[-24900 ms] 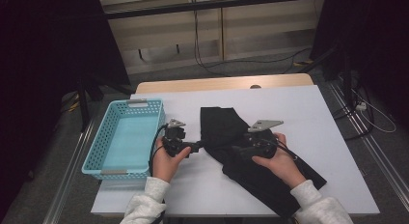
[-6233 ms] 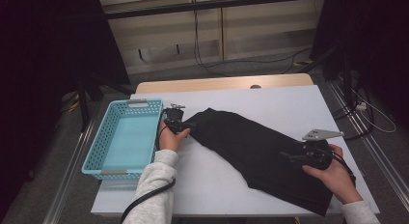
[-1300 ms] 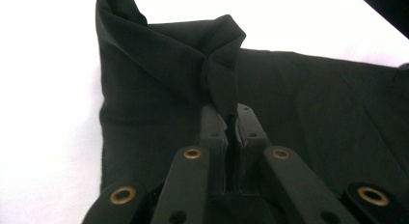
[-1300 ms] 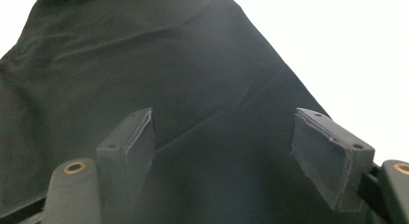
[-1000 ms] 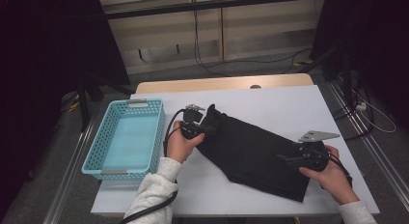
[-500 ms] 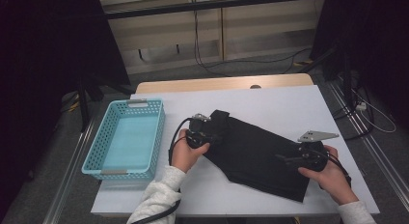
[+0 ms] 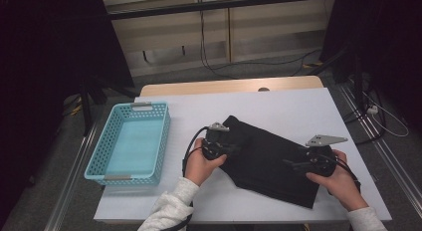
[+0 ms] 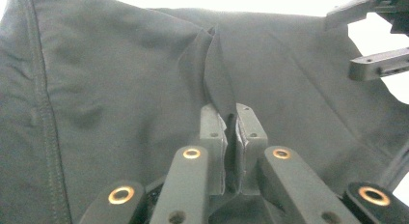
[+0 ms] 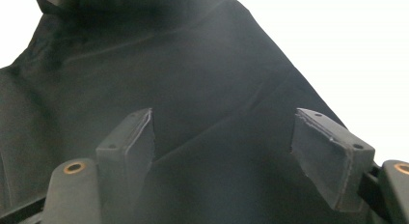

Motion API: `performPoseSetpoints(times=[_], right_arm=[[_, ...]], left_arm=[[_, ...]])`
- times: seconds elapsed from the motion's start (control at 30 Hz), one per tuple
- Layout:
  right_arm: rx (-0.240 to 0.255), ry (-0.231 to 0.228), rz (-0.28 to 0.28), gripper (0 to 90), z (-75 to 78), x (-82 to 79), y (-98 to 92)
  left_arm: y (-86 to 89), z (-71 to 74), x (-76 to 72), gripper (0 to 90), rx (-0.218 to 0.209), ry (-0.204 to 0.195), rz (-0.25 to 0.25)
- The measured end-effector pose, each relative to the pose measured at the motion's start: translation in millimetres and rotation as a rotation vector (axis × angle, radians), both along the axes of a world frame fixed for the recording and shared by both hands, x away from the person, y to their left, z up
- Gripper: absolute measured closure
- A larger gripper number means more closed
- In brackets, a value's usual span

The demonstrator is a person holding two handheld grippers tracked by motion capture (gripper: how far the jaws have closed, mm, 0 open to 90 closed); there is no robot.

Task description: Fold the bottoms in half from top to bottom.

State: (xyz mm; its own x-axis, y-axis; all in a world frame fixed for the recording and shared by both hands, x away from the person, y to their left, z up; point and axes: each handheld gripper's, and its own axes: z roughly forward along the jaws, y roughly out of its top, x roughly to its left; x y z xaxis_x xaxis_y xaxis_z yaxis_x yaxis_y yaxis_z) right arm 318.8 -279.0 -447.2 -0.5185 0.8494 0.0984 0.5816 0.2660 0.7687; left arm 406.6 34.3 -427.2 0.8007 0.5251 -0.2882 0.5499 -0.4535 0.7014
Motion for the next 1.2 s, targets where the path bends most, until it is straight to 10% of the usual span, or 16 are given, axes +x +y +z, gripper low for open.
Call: performPoseSetpoints(times=[0.37,0.67,1.2], right_arm=[[-0.004,0.009,0.006,23.7,-2.0,0.7,3.5],[-0.008,-0.006,0.021,23.7,-1.6,0.4,12.2],[-0.009,-0.032,0.07,21.5,0.3,9.5,47.9]], left_arm=[[-0.5,-5.5,-0.2,81.5,-0.02,0.004,-0.004],[20.3,8.1,6.8,35.9,-0.067,-0.072,0.068],[62.3,6.0,15.6,19.9,0.028,-0.128,0.191]])
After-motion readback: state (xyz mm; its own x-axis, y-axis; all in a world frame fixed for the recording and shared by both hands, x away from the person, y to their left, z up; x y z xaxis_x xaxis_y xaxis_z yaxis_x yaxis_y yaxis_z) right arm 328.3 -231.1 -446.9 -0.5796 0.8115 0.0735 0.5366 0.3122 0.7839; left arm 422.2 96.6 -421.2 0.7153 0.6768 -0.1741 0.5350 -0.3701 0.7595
